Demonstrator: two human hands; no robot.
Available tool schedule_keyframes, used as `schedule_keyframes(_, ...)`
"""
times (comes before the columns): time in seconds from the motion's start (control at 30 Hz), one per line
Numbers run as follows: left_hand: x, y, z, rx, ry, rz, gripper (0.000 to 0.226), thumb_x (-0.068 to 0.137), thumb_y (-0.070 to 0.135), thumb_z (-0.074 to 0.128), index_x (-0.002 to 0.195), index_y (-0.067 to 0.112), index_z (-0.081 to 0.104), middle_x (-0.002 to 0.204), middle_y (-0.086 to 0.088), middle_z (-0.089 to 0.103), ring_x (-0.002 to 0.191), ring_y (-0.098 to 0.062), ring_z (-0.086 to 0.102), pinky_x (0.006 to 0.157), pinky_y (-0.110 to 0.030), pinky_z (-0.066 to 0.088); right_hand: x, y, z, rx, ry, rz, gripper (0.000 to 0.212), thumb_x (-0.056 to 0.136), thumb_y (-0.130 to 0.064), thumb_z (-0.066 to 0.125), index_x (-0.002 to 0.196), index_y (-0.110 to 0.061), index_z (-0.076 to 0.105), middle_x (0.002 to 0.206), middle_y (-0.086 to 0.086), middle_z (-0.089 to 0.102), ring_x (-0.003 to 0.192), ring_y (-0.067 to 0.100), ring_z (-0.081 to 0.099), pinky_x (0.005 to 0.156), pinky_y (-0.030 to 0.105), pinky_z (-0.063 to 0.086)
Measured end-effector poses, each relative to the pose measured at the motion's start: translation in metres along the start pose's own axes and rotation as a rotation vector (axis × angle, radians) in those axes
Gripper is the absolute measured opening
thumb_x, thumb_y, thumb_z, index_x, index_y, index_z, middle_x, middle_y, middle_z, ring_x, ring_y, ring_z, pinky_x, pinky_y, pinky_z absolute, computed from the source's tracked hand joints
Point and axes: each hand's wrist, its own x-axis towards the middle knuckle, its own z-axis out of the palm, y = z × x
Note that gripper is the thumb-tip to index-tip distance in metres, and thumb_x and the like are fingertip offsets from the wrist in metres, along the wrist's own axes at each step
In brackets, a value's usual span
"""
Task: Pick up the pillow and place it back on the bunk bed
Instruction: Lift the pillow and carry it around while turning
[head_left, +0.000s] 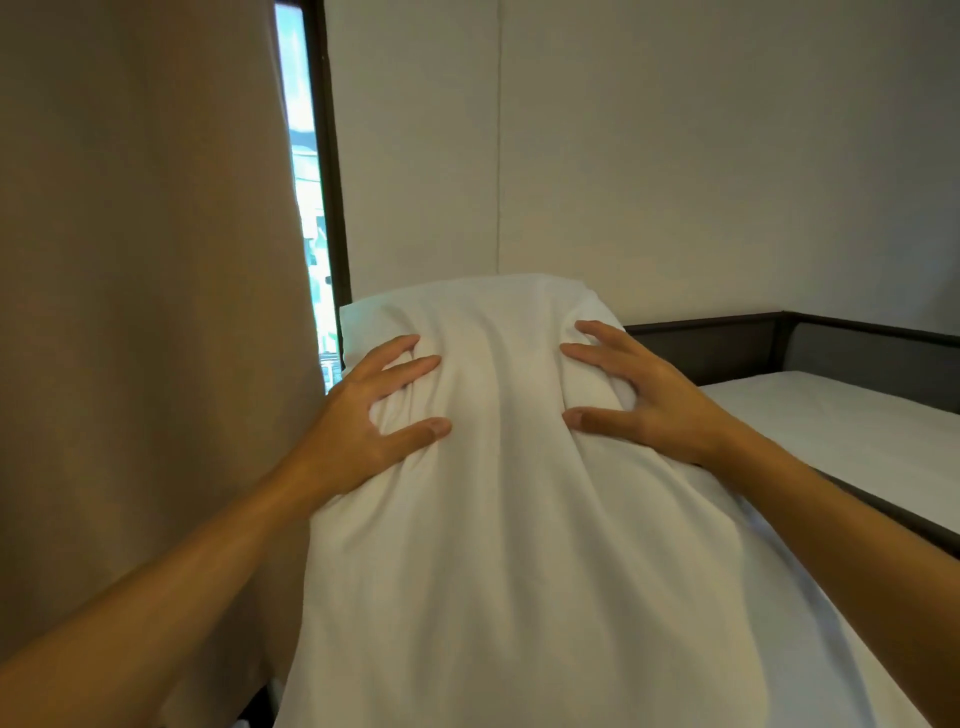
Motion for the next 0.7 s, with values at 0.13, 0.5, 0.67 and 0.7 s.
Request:
schedule_keyframes(0.13, 0.032, -0.003, 0.005, -0.019, 0.014, 0.040, 0.066, 0.072, 0.054, 0.069, 0.133, 0.042, 0.050, 0.149, 0.022, 0.035, 0.129, 0.015, 0.030, 0.096, -0.003, 0.025, 0.015, 0.000, -0.022, -0.027, 0.046, -0.006, 0.074, 0.067, -0.062, 0.068, 0.135, -0.045, 0.045, 0.153, -0.024, 0.025, 0.140, 0.003, 0.025, 0.113, 0.032, 0.023)
schedule_keyframes(0.5, 0.143, -0.048, 0.051, -0.154, -0.023, 0.177, 0.067, 0.067, 0.064, 0.063, 0.131, 0.044, 0.052, 0.148, 0.021, 0.039, 0.135, 0.002, 0.034, 0.110, -0.029, 0.028, 0.068, 0.034, -0.060, -0.155, 0.134, 0.119, 0.080, 0.060, -0.069, 0.066, 0.133, -0.044, 0.048, 0.150, -0.025, 0.029, 0.138, -0.001, 0.027, 0.112, 0.029, 0.024)
schedule_keyframes(0.67, 0.198, -0.068, 0.078, -0.260, -0.087, 0.224, 0.063, 0.064, 0.064, 0.064, 0.125, 0.050, 0.053, 0.147, 0.022, 0.039, 0.135, 0.006, 0.031, 0.108, -0.022, 0.024, 0.093, 0.052, -0.070, -0.205, 0.188, 0.213, 0.073, 0.064, -0.062, 0.071, 0.131, -0.045, 0.051, 0.149, -0.025, 0.031, 0.136, 0.000, 0.031, 0.111, 0.029, 0.025)
schedule_keyframes(0.7, 0.208, -0.071, 0.083, -0.275, -0.101, 0.241, 0.064, 0.064, 0.064, 0.064, 0.124, 0.050, 0.053, 0.147, 0.022, 0.039, 0.136, 0.006, 0.031, 0.108, -0.021, 0.024, 0.095, 0.055, -0.072, -0.208, 0.202, 0.229, 0.071, 0.064, -0.060, 0.071, 0.131, -0.044, 0.052, 0.149, -0.024, 0.032, 0.136, 0.000, 0.032, 0.111, 0.028, 0.025)
